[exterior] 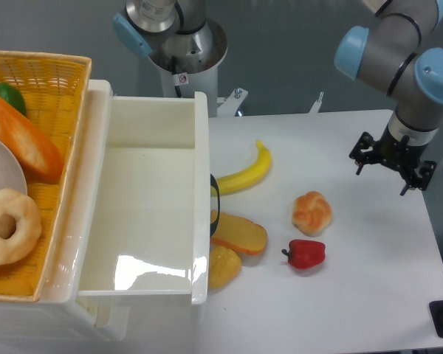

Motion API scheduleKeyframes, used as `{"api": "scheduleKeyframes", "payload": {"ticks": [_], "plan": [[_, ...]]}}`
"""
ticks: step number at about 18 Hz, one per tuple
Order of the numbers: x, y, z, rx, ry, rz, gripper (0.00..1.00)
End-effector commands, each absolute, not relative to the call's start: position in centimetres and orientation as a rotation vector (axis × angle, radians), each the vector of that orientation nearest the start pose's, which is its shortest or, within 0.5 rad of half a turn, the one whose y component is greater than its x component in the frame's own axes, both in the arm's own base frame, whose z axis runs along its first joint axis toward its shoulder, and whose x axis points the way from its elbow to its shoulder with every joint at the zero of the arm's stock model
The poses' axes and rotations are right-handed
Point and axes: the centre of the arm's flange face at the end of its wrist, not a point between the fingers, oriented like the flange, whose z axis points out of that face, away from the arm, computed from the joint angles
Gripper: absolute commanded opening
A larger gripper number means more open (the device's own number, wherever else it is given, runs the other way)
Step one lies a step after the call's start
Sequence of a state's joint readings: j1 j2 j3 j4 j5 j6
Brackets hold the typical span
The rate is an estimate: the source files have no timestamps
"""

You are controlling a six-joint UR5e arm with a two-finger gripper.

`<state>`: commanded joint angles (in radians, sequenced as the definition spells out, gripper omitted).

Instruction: Pick up the bread slice

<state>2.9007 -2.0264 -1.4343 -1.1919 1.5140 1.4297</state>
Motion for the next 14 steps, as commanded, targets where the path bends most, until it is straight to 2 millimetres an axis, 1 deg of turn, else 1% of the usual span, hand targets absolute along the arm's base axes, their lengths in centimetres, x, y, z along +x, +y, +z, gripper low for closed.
{"api": "scheduleKeyframes", "payload": {"ticks": [3, 7, 9, 10, 12, 13, 14], "plan": [[-61.6, 29.3, 32.1, -3.068, 0.151, 0.059, 1.0], [-61.0, 30.3, 31.5, -3.043, 0.143, 0.041, 1.0], [-60.7, 30.9, 30.6, -2.958, 0.14, 0.044, 1.0], [-60.2, 31.0, 30.4, -2.912, 0.137, 0.039, 1.0], [-59.8, 31.4, 30.7, -2.88, 0.168, 0.055, 1.0], [-59.4, 32.0, 30.7, -2.879, 0.186, 0.053, 1.0], [-58.6, 33.2, 30.6, -2.88, 0.201, 0.044, 1.0]]}}
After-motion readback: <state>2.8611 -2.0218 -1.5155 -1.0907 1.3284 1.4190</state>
